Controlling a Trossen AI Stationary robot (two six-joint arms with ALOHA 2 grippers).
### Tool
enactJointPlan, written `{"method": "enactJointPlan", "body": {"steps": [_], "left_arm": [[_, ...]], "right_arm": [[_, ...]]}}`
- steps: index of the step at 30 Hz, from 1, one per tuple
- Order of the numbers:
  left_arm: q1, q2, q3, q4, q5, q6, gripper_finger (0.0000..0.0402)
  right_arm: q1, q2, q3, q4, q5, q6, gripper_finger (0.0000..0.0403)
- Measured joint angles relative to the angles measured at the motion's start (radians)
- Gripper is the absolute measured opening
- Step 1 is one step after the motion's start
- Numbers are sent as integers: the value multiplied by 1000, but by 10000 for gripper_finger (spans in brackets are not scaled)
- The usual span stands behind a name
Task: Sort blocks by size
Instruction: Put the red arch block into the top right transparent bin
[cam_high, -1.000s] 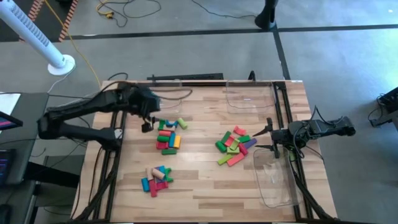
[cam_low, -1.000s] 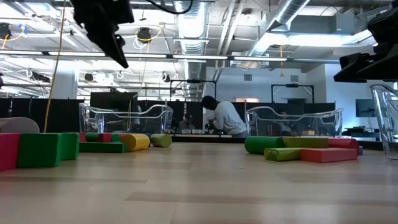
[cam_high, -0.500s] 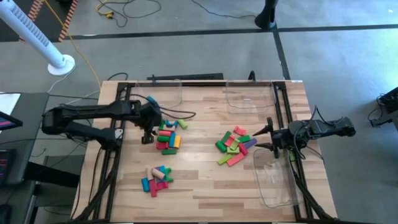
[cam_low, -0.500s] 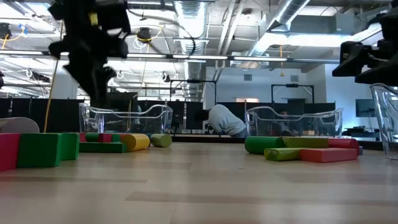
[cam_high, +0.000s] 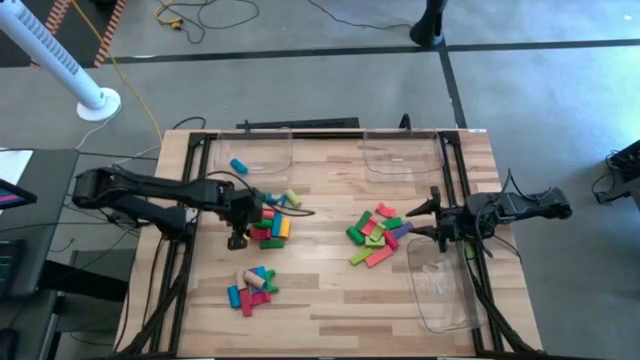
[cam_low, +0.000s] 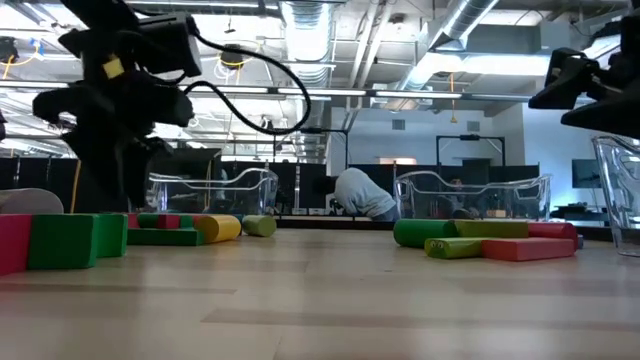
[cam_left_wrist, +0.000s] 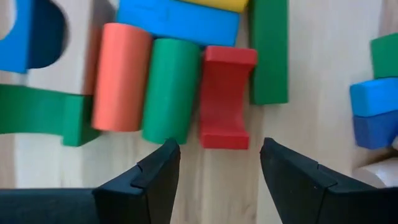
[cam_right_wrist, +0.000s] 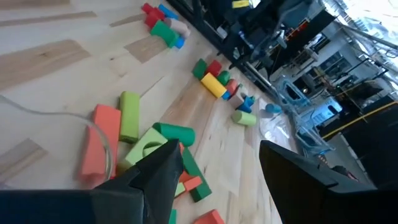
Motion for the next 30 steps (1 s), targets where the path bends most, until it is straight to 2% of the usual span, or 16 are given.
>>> {"method": "enactJointPlan", "body": {"steps": [7,17,25,30], "left_arm": [[-85,75,-2,16,-98,-36,212],[-104,203,0,100,-174,-30,208],[-126,208,0,129,-178,46,162],[-145,209,-1,175,-182,83,136]], "right_arm": [[0,1,0,64,0,33,249],[0,1,0,168,0,53,249],[0,1,0,229,0,65,249],[-2,1,0,293,0,234,249]]}}
